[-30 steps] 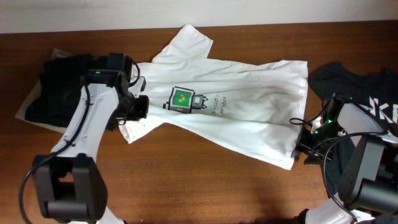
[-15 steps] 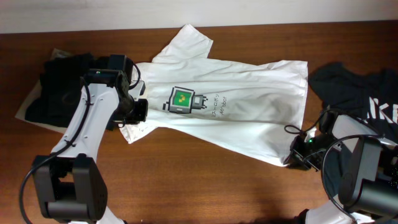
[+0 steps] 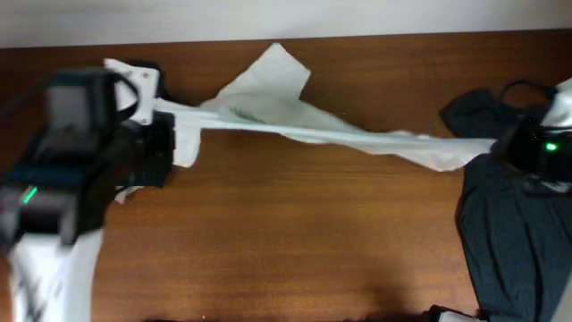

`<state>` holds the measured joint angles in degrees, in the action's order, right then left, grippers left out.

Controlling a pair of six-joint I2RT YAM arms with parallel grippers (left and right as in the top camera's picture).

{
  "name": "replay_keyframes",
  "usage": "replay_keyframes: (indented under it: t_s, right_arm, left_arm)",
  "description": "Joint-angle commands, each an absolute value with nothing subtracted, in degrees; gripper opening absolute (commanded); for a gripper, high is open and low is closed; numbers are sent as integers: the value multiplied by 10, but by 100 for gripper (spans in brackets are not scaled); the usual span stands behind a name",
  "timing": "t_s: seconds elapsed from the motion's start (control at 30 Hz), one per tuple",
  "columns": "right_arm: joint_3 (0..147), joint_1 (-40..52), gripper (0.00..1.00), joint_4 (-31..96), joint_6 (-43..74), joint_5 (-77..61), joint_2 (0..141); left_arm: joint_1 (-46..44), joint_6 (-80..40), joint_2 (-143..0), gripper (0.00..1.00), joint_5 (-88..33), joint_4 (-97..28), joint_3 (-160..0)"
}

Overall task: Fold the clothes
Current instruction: 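Lift the white T-shirt by its edges with both grippers and flip it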

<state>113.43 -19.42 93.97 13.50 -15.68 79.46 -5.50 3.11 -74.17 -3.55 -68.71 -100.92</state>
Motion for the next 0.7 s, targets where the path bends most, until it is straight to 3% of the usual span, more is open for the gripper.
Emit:
replay_keyframes:
  t_s: [0.0, 0.1, 0.23, 0.33, 0.43, 0.67]
  right_arm:
    - [1297, -195, 4, 973, 143, -181, 781]
    - [1423, -195, 4, 973, 182, -204, 758]
    - [1465, -195, 4, 973, 190, -211, 736]
    - [1464, -195, 4, 966, 187, -171, 802]
    - [1462, -195, 4, 973, 157, -275, 880]
    - [1493, -195, 4, 972, 154, -220, 789]
  left_arm:
    - [-53, 93, -680, 0, -25, -697, -1138]
    - [-53, 105, -651, 0, -25, -703, -1269]
    - [-53, 112, -662, 0, -15, -747, -1355]
    - [-53, 113, -776, 0, -15, -771, -1342]
    - [-53, 113, -882, 0, -81, -826, -1367]
    - [-53, 125, -789, 0, -81, -827, -1430]
